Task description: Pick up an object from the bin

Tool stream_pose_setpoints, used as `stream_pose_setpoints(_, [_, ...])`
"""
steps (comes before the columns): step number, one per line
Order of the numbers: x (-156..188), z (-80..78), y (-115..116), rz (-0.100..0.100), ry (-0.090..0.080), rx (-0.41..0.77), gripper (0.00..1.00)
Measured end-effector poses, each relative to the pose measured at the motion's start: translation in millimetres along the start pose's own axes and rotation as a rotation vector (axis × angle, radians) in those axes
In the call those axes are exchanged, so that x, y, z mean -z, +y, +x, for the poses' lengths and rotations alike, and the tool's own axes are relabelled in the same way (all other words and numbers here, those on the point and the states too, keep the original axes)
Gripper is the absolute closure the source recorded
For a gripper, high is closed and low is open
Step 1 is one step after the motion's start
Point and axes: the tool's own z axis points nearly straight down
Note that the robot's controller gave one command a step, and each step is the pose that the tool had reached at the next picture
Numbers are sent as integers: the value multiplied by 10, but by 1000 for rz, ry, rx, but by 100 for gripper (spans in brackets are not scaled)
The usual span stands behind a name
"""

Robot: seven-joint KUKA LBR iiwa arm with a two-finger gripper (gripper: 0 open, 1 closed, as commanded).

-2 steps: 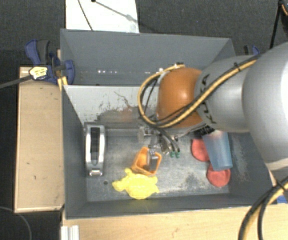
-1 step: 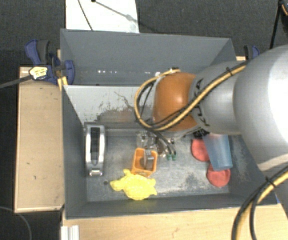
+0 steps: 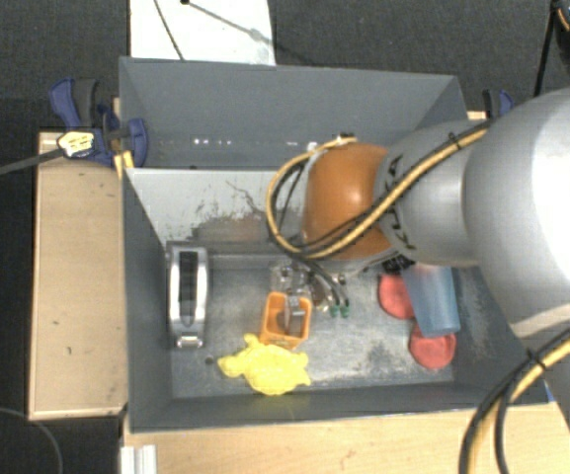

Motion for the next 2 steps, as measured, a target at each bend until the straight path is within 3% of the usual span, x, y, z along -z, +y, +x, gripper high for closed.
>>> stream_pose_setpoints(1, [42,27,2,1,11,1,100])
stream_pose_setpoints(2, [219,27,2,3,1,2,100])
